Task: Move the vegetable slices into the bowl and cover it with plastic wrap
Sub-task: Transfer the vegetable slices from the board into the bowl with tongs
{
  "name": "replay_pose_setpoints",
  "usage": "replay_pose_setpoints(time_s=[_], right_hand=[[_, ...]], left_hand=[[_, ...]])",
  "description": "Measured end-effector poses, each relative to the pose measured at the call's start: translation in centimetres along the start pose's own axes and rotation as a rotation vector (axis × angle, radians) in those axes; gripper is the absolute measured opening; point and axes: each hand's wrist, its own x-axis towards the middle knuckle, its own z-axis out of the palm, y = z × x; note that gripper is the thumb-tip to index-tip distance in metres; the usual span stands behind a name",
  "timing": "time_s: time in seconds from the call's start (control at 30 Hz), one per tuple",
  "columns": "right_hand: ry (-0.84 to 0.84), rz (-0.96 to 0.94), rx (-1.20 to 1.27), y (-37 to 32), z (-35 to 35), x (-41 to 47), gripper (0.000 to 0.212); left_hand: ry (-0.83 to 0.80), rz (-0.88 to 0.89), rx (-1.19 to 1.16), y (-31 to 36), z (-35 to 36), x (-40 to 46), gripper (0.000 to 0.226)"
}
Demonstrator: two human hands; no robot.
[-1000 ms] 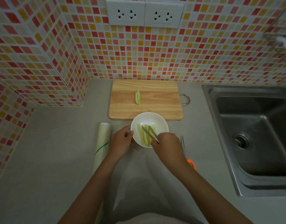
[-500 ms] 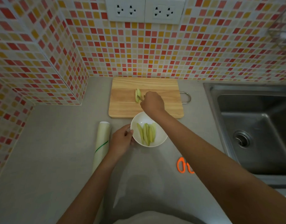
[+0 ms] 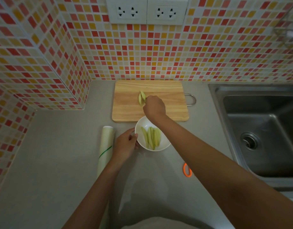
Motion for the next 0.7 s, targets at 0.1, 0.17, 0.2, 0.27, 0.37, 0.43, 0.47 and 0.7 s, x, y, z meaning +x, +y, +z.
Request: replay_pose_setpoints(time_s=[0.1,0.17,0.2,0.27,0.37,0.43,0.47,0.7], right_hand=[[0.017,0.046,0.077,0.7,-0.6,0.0,0.028],[0.046,0.065,0.168,1.3,-1.5,-0.8,0.041],[0.070,0.064,0.224,1.7,-2.0,-1.5,0.043],[0.110,0.056,0.323,2.4,-2.9,-3.6,0.046],[0.121,0.040,0.359,3.8,-3.5,-8.0,0.050],[0.117,0.037,0.350,4.7,-3.4,-11.0,0.053],[0.101,0.042,0.333,5.1,-3.0,-12.2,0.053],[-0.029,0.100,0.138,6.6,-0.6,-15.7,0.027]], left_hand=[[0.004,-0.005,-0.010,0.2,0.0,-0.1,0.031],[0.002,-0.005,-0.017,0.3,0.0,-0.2,0.031],[0.002,-0.002,-0.022,0.3,0.0,-0.2,0.031],[0.005,0.002,-0.023,0.4,0.0,-0.3,0.032],[0.010,0.002,-0.019,0.4,0.1,-0.3,0.032],[0.010,0.005,-0.023,0.4,0.1,-0.3,0.032],[0.008,0.010,-0.023,0.4,0.1,-0.3,0.032],[0.003,0.030,0.014,0.3,0.0,-0.3,0.033]])
